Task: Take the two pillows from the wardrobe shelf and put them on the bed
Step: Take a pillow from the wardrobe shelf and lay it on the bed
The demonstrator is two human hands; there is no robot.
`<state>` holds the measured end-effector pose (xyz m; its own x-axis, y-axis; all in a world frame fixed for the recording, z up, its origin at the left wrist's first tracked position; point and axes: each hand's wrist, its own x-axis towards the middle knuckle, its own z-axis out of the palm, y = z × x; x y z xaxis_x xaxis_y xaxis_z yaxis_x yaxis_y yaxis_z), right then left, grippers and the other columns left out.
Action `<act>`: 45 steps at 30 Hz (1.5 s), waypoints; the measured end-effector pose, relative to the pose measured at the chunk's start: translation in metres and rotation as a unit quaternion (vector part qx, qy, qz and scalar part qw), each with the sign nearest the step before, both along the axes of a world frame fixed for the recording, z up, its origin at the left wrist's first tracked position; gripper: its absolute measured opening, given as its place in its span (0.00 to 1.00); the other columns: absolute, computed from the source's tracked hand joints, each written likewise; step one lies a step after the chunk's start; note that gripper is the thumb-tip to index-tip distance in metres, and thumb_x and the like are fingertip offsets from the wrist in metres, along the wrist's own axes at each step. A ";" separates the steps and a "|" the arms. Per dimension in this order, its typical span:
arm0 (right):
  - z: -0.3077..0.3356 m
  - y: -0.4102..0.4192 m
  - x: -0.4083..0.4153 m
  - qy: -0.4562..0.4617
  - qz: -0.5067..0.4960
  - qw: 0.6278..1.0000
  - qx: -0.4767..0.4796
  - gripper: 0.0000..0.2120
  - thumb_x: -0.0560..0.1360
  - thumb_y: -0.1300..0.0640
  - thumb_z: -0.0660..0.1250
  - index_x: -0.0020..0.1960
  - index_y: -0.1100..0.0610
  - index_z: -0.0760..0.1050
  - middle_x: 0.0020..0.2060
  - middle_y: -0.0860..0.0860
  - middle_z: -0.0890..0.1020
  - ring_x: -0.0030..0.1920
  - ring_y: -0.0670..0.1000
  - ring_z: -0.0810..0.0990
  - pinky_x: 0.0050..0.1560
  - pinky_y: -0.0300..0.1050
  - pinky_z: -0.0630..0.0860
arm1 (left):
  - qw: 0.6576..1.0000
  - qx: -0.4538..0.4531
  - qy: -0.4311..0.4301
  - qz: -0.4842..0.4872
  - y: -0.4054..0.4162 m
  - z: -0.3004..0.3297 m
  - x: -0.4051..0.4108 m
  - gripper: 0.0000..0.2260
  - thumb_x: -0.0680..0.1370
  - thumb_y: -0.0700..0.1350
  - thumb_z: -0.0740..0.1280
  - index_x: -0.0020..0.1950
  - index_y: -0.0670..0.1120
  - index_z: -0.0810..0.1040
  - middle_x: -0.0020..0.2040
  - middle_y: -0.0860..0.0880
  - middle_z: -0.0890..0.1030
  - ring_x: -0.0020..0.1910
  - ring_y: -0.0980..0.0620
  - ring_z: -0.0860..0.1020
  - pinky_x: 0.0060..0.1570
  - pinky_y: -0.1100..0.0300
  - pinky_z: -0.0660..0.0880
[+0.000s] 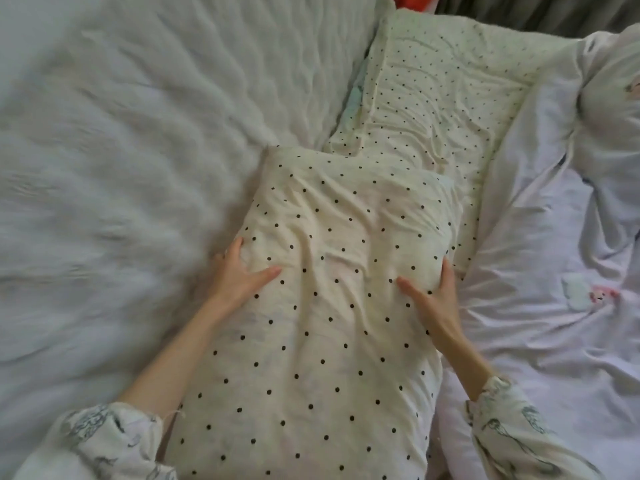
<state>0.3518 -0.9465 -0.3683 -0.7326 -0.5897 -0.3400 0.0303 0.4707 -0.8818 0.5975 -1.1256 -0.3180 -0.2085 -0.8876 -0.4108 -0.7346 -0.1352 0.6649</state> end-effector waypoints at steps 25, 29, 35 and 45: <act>-0.118 -0.038 0.006 -0.110 -0.060 0.989 0.076 0.42 0.70 0.49 0.71 0.76 0.50 0.50 0.75 0.49 0.59 0.73 0.50 0.58 0.72 0.49 0.57 | 0.993 0.108 0.019 0.033 -0.070 -0.129 -0.012 0.29 0.65 0.57 0.75 0.59 0.50 0.67 0.53 0.55 0.75 0.50 0.56 0.75 0.44 0.62 0.72; -0.100 -0.046 0.019 -0.122 -0.103 0.987 0.023 0.35 0.69 0.49 0.71 0.72 0.49 0.60 0.68 0.50 0.70 0.67 0.52 0.69 0.67 0.57 0.67 | 0.999 -0.015 0.029 0.026 -0.065 -0.109 -0.015 0.20 0.66 0.54 0.75 0.52 0.52 0.70 0.45 0.63 0.75 0.42 0.67 0.74 0.36 0.68 0.69; -0.092 -0.047 0.029 -0.127 -0.060 0.990 -0.007 0.41 0.69 0.41 0.69 0.75 0.46 0.52 0.74 0.43 0.57 0.67 0.37 0.56 0.66 0.40 0.57 | 0.983 -0.175 -0.048 0.023 -0.077 -0.096 -0.013 0.23 0.70 0.51 0.71 0.60 0.42 0.72 0.57 0.41 0.77 0.56 0.43 0.74 0.56 0.48 0.72; -0.114 -0.060 0.003 -0.135 -0.028 0.983 0.122 0.33 0.74 0.46 0.64 0.74 0.51 0.55 0.74 0.50 0.60 0.72 0.53 0.61 0.65 0.50 0.64 | 0.976 -0.023 -0.210 -0.047 -0.099 -0.121 -0.008 0.30 0.76 0.55 0.60 0.73 0.42 0.58 0.72 0.37 0.62 0.71 0.40 0.60 0.69 0.46 0.60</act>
